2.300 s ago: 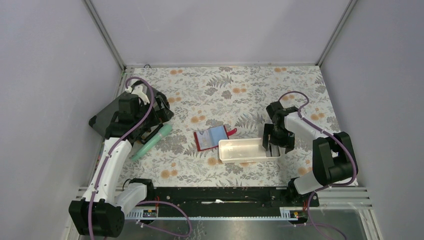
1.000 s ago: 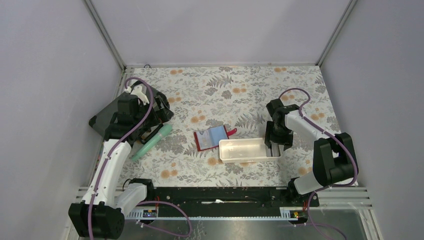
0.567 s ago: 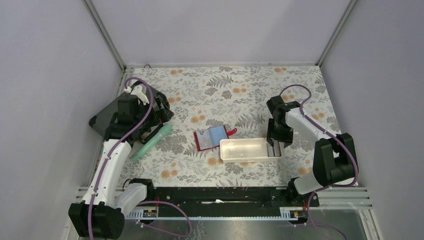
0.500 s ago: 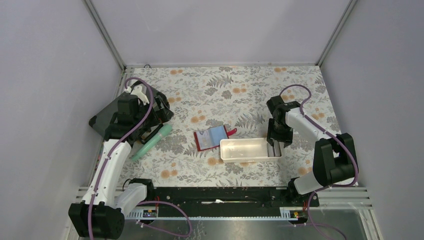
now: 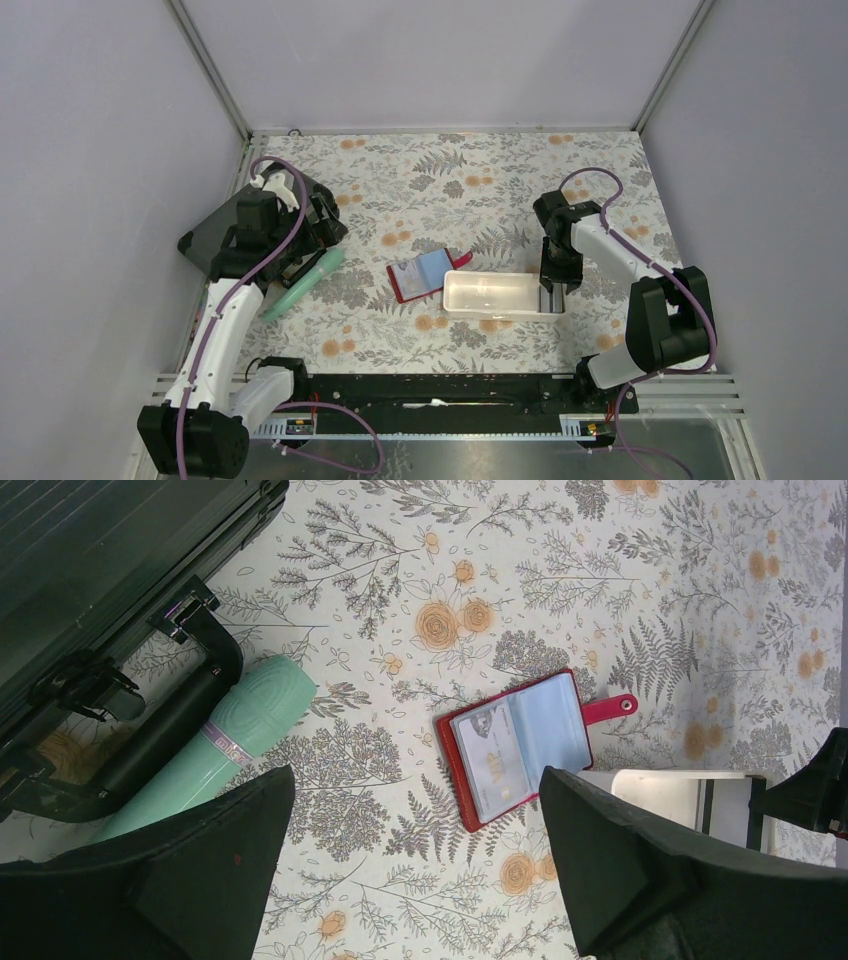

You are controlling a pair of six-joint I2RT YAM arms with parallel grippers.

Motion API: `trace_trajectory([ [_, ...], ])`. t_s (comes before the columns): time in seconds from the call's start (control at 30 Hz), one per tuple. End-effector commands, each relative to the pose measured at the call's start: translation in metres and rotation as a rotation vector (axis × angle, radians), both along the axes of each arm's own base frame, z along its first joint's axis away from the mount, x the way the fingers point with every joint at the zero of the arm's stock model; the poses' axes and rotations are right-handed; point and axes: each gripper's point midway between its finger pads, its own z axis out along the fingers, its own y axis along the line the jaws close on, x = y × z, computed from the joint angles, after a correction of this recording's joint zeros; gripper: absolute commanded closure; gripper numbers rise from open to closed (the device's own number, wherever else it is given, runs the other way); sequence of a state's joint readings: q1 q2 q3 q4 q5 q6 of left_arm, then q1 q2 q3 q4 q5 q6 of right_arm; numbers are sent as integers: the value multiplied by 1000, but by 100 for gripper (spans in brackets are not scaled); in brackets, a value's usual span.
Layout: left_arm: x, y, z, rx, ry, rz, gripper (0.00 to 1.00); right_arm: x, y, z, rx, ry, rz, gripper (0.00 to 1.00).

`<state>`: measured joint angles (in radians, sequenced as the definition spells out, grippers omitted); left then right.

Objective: Put the credit cards into the card holder
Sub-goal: Pick up the credit card from the storage box.

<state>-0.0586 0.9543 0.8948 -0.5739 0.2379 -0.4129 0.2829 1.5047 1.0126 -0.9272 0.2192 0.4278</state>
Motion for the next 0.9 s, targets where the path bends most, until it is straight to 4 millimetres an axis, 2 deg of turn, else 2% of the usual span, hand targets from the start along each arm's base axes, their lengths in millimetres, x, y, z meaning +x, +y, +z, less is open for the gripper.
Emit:
trace_trajectory([
  [0.0, 5, -1, 14, -11, -67, -6, 1, 5, -7, 15, -51, -31, 3, 57],
  [0.27, 5, -1, 14, -11, -66, -7, 1, 5, -6, 12, -64, -18, 11, 50],
  [0.53, 5, -2, 14, -13, -66, -10, 1, 5, -8, 14, -102, -17, 19, 49],
  [0.63, 5, -2, 14, -14, -68, -11, 1, 5, -9, 15, -114, -16, 23, 51],
  [0.87, 5, -2, 13, -14, -65, -10, 1, 4, -4, 11, -103, -6, 32, 66],
])
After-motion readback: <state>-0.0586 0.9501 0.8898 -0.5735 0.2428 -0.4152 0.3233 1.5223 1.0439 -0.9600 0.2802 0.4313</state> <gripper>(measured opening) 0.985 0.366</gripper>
